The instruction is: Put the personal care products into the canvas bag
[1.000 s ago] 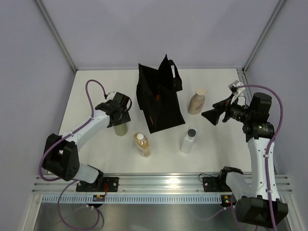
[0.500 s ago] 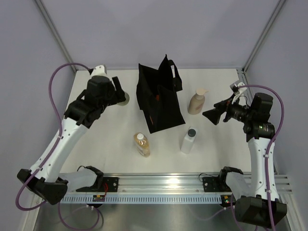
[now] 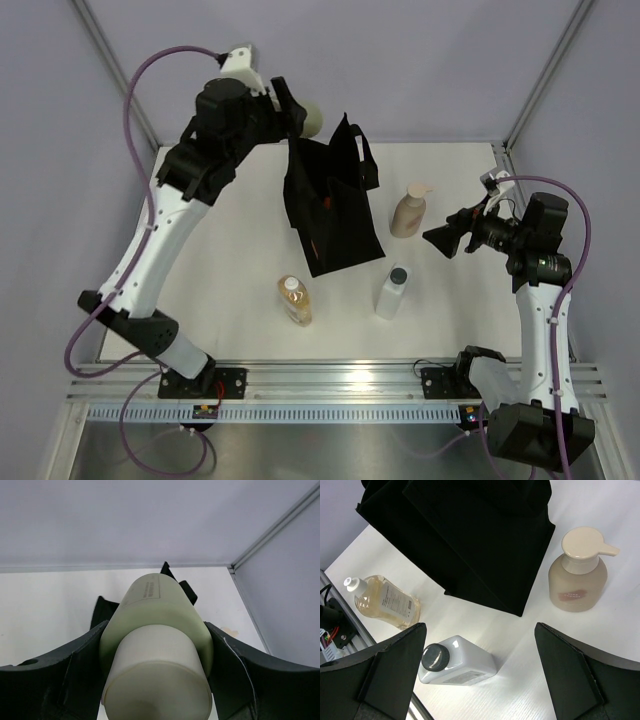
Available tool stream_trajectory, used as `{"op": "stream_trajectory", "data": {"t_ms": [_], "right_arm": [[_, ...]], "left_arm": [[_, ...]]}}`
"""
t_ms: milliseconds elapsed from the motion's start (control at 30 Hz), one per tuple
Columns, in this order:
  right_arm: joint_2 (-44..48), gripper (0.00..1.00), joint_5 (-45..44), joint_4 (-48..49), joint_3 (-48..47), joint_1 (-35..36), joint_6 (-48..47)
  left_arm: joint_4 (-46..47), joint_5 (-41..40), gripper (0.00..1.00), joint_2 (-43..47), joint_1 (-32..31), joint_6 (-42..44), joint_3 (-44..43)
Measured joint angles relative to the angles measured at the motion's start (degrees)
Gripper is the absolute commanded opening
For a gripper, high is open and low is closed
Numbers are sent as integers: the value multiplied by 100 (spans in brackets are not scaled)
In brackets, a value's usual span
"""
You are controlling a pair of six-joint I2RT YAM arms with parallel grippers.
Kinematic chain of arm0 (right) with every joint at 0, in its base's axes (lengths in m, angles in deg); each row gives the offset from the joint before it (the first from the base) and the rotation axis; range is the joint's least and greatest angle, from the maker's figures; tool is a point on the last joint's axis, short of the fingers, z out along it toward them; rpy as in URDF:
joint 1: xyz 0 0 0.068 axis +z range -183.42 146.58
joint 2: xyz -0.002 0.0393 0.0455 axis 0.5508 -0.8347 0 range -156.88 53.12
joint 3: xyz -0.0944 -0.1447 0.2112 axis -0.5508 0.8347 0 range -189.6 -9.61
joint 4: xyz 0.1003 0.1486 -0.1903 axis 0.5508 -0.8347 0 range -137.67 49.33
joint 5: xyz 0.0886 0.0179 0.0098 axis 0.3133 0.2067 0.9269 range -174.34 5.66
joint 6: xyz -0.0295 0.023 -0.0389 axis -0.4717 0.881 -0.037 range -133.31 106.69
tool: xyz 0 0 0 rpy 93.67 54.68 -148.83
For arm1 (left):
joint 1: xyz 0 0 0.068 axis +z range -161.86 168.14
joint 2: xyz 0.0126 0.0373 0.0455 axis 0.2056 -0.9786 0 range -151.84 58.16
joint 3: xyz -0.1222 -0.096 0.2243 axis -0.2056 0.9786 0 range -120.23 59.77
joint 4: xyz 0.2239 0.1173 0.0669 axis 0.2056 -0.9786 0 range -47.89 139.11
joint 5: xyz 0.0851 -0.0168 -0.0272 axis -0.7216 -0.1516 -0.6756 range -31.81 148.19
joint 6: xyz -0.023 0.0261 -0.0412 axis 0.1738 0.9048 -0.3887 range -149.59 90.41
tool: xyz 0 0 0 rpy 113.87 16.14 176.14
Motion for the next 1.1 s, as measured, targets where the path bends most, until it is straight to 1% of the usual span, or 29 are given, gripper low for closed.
{"op": "stream_trajectory", "data": {"t_ms": [167, 300, 633, 767, 1000, 1100], "right_arm": [[-20, 100, 0, 0, 0, -37, -2], [-22, 99, 0, 0, 2, -48, -11], [-52, 99, -2, -2, 2, -72, -17], [-61, 99, -2, -2, 2, -76, -37], [-195, 99, 0, -2, 2, -76, -42], [-201, 100, 0, -4, 2, -76, -44]], "left_arm": [[-83, 245, 0, -946, -240, 151, -367], [-262, 297, 0, -1296, -409, 378, -295], [136, 55, 0, -935, -501, 1163, 424], [533, 232, 0, -564, -507, 1329, 1058], [691, 684, 0, 83, -494, 1676, 1805], [745, 927, 0, 249, -487, 1840, 1982]]}}
